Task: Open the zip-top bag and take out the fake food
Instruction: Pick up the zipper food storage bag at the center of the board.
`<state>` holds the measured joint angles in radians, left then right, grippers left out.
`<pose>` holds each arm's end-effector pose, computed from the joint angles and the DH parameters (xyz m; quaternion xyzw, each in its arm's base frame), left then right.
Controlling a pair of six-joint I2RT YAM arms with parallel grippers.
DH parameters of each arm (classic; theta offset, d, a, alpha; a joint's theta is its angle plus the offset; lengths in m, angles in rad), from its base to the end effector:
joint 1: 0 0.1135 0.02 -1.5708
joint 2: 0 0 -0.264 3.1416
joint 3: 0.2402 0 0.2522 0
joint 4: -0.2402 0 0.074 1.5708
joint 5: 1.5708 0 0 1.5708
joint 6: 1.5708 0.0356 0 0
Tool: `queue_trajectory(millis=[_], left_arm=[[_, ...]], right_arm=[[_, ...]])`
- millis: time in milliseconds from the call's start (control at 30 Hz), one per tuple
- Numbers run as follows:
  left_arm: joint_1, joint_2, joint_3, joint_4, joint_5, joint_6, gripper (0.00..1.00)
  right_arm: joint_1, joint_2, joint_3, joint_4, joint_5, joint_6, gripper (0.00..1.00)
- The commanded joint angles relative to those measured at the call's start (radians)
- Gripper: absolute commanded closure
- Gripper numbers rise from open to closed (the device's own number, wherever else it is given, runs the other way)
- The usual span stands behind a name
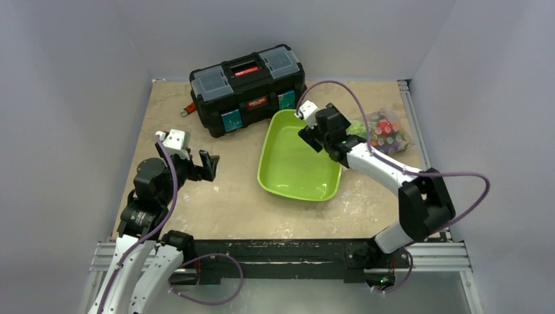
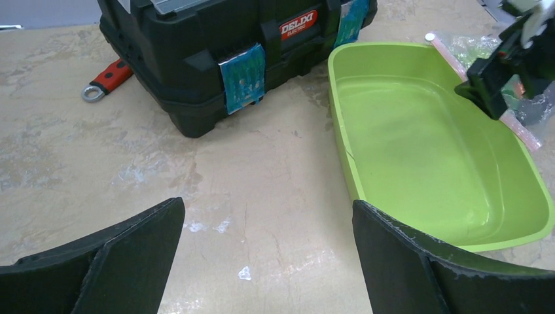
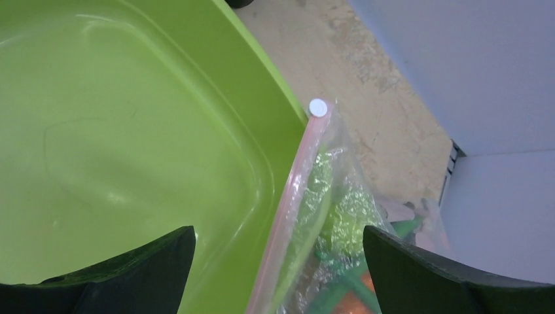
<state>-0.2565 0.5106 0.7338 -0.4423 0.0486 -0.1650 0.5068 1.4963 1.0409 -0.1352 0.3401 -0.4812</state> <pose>0.1178 -0.0327 0.3314 0.0509 0.7784 -0.1494 0.6076 0.2996 0.1527 0.2630 -0.3422 0.8034 -0.1434 0.4658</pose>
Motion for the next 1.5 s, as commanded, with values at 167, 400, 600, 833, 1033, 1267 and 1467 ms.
queue_trajectory(millis=[167, 400, 600, 833, 1033, 1267, 1467], left_arm=[[-0.003, -0.007, 0.046, 0.024, 0.017, -0.006, 0.0], [-0.003, -0.004, 0.045, 0.025, 0.017, -0.005, 0.0], [-0.003, 0.0, 0.045, 0.024, 0.018, -0.004, 0.0], [-0.003, 0.003, 0.045, 0.024, 0.022, -0.005, 0.0], [-0.003, 0.002, 0.045, 0.025, 0.025, -0.005, 0.0], [-0.003, 0.0, 0.045, 0.024, 0.024, -0.004, 0.0], [-0.003, -0.003, 0.044, 0.025, 0.022, -0.004, 0.0]], right_arm=[[0.057, 0.16, -0.04, 0.293, 0.377, -0.011, 0.09], [0.057, 0.228, -0.093, 0.413, 0.441, -0.094, 0.16], [0.055, 0.248, -0.12, 0.485, 0.468, -0.147, 0.31], [0.045, 0.287, -0.121, 0.542, 0.482, -0.189, 0.54], [0.03, 0.31, -0.117, 0.539, 0.48, -0.189, 0.54], [0.024, 0.297, -0.118, 0.537, 0.479, -0.193, 0.86], [-0.002, 0.191, -0.097, 0.412, 0.4, -0.107, 1.0]])
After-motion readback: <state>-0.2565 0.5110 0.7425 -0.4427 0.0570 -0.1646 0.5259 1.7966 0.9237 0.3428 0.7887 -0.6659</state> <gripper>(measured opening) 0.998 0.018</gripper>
